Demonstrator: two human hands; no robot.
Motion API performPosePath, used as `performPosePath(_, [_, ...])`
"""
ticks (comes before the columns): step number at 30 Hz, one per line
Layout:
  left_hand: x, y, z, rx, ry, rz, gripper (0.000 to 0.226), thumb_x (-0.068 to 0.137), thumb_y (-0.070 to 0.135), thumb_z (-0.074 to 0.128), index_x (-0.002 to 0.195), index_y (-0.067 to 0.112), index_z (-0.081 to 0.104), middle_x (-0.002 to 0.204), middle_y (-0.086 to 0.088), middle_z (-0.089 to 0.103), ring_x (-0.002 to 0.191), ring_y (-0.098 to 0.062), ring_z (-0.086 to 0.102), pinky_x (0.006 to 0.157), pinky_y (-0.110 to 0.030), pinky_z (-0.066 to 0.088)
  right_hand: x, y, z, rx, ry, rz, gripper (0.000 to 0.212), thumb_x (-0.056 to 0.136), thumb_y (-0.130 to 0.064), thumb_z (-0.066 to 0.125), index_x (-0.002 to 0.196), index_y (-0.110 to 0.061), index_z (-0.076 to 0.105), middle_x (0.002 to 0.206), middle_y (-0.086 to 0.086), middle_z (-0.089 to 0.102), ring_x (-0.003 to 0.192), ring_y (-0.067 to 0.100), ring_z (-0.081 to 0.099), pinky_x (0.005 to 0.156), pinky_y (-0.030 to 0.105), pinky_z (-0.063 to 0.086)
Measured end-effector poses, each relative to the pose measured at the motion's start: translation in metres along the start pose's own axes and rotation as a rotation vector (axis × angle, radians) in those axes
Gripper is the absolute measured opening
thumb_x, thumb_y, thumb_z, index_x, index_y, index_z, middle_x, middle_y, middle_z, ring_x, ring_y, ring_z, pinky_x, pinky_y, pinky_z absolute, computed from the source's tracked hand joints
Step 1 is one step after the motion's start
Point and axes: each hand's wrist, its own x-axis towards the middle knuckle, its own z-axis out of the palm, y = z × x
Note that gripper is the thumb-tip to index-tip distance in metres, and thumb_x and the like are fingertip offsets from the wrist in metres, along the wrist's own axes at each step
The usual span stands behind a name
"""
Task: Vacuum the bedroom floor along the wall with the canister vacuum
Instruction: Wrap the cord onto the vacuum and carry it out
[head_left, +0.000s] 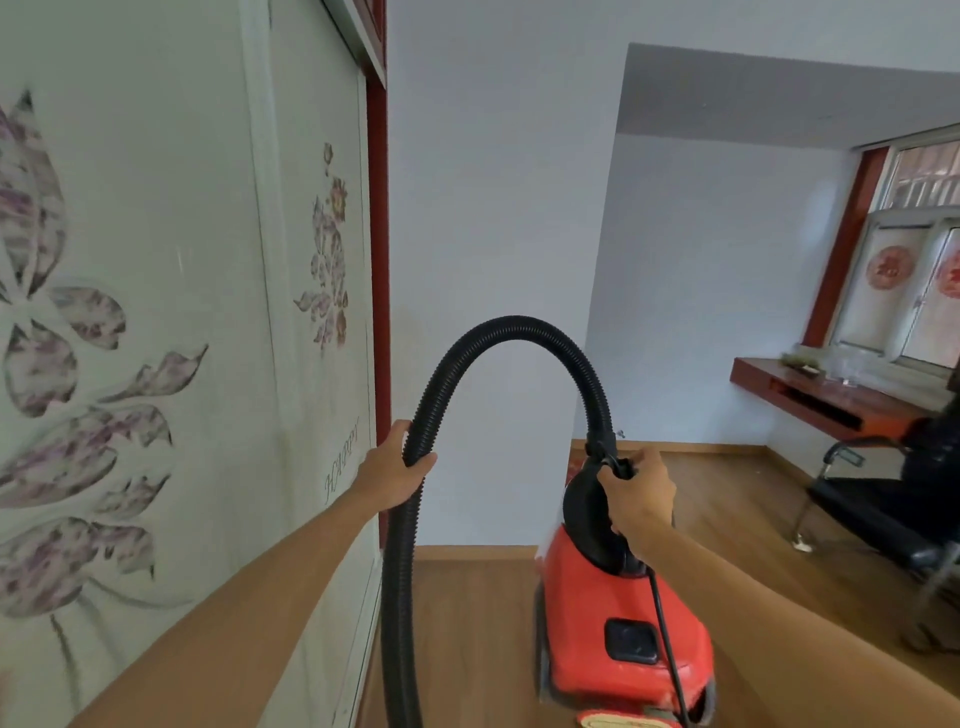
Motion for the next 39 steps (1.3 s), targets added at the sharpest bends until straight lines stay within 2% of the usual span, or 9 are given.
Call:
performPosePath(5, [0.073,-0.021,0.013,-0.023,0.004,-0.048,0.057,0.097,0.039,0.059,0.145,0.023,0.033,0.112,-0.007,0.062,0.089,-0.023,0.064,0.068,-0.033,0.057,0.068,0.003,0.049,-0.014,-0.038,-0.032,0.022,0.09,-0.014,0.065,0.085,-0.019,0.044,0.084,0.015,0.062,0.06,0.031,0.06,0.059,0.049,0.06])
performPosePath(7, [0.105,-0.028,0.017,-0.032,0.012,-0.078,0.055,0.097,0.038,0.06,0.143,0.023,0.034,0.11,-0.008,0.061,0.091,-0.026,0.066,0.067,-0.037,0.059,0.099,0.004,0.071,-0.012,-0.06,-0.044,0.022,0.09,-0.016,0.066,0.09,-0.018,0.044,0.085,0.015,0.061,0.062,0.032,0.061,0.059,0.051,0.06])
performPosePath(10, [0.159,-0.035,0.026,-0.047,0.029,-0.101,0.049,0.097,0.034,0.06,0.139,0.022,0.037,0.108,-0.008,0.061,0.091,-0.026,0.065,0.066,-0.04,0.059,0.147,0.007,0.107,-0.021,-0.095,-0.062,0.022,0.09,-0.018,0.065,0.093,-0.016,0.043,0.085,0.014,0.06,0.064,0.035,0.062,0.058,0.051,0.059])
performPosePath(15, [0.254,-0.048,0.045,-0.05,0.069,-0.128,0.048,0.097,0.032,0.06,0.138,0.02,0.038,0.114,-0.012,0.062,0.098,-0.031,0.066,0.076,-0.046,0.06,0.228,0.009,0.171,-0.022,-0.162,-0.089,0.021,0.091,-0.015,0.063,0.091,-0.012,0.042,0.079,0.013,0.057,0.057,0.029,0.055,0.053,0.051,0.057])
performPosePath(19, [0.313,-0.065,0.061,-0.019,0.098,-0.129,0.05,0.098,0.033,0.059,0.139,0.017,0.037,0.118,-0.013,0.063,0.096,-0.03,0.066,0.081,-0.044,0.059,0.279,0.011,0.218,-0.026,-0.185,-0.09,0.021,0.092,-0.015,0.063,0.097,-0.01,0.043,0.079,0.009,0.056,0.062,0.032,0.059,0.056,0.054,0.058])
performPosePath(25, [0.379,-0.089,0.077,-0.037,0.099,-0.148,0.05,0.098,0.033,0.058,0.14,0.018,0.036,0.113,-0.01,0.061,0.089,-0.023,0.061,0.078,-0.04,0.057,0.332,0.018,0.269,-0.032,-0.199,-0.082,0.019,0.093,-0.015,0.062,0.1,-0.009,0.044,0.077,0.007,0.057,0.064,0.027,0.06,0.06,0.051,0.058])
performPosePath(29, [0.419,-0.109,0.09,-0.038,0.078,-0.149,0.049,0.098,0.033,0.058,0.14,0.017,0.037,0.106,-0.007,0.06,0.087,-0.022,0.062,0.068,-0.033,0.055,0.364,0.026,0.3,-0.034,-0.199,-0.061,0.019,0.094,-0.015,0.061,0.1,-0.008,0.044,0.075,0.005,0.054,0.061,0.024,0.056,0.059,0.05,0.058])
performPosePath(35, [0.493,-0.146,0.111,-0.026,0.025,-0.156,0.054,0.098,0.035,0.057,0.144,0.019,0.034,0.112,-0.004,0.058,0.088,-0.019,0.06,0.062,-0.025,0.051,0.41,0.042,0.354,-0.032,-0.197,-0.009,0.019,0.094,-0.016,0.061,0.099,-0.01,0.044,0.076,0.006,0.054,0.061,0.024,0.056,0.058,0.053,0.058])
performPosePath(39, [0.547,-0.177,0.127,-0.011,0.0,-0.141,0.053,0.099,0.034,0.057,0.144,0.018,0.035,0.108,-0.006,0.061,0.077,-0.014,0.059,0.058,-0.019,0.045,0.443,0.056,0.397,-0.068,-0.174,0.03,0.019,0.095,-0.016,0.06,0.1,-0.008,0.044,0.076,0.006,0.055,0.061,0.021,0.055,0.06,0.049,0.058])
